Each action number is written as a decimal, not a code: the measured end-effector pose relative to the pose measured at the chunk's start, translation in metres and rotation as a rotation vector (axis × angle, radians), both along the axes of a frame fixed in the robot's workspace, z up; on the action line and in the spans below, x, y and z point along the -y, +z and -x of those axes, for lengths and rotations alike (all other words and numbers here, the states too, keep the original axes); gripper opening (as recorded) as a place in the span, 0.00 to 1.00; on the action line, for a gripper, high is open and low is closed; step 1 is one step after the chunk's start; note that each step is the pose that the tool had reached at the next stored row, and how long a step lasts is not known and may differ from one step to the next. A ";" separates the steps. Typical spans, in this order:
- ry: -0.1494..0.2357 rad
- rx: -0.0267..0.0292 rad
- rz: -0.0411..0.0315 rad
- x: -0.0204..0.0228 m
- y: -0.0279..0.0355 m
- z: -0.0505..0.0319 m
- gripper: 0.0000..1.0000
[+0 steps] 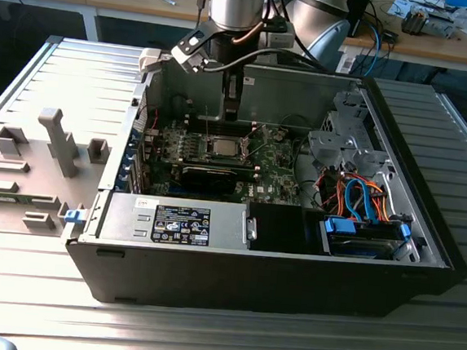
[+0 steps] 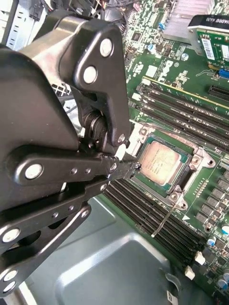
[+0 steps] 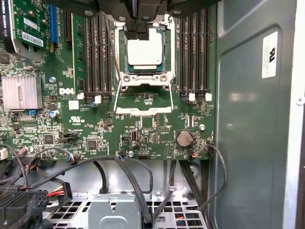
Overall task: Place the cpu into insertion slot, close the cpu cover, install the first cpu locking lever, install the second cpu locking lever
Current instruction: 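Place the cpu into insertion slot, then close the cpu cover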
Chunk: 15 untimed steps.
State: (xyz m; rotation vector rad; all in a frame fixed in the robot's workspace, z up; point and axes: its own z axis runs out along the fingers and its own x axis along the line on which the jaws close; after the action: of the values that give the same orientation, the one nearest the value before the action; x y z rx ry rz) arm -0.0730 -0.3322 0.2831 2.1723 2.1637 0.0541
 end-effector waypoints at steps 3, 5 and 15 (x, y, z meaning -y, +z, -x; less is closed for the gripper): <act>0.000 0.0002 -0.0002 0.0000 0.0017 0.0000 0.11; 0.000 0.0001 -0.0001 0.0000 0.0019 0.0000 0.11; 0.000 -0.0024 0.0000 0.0011 0.0021 -0.0183 0.11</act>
State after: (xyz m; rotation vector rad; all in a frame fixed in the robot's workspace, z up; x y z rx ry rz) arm -0.0547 -0.3333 0.2851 2.1736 2.1648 0.0516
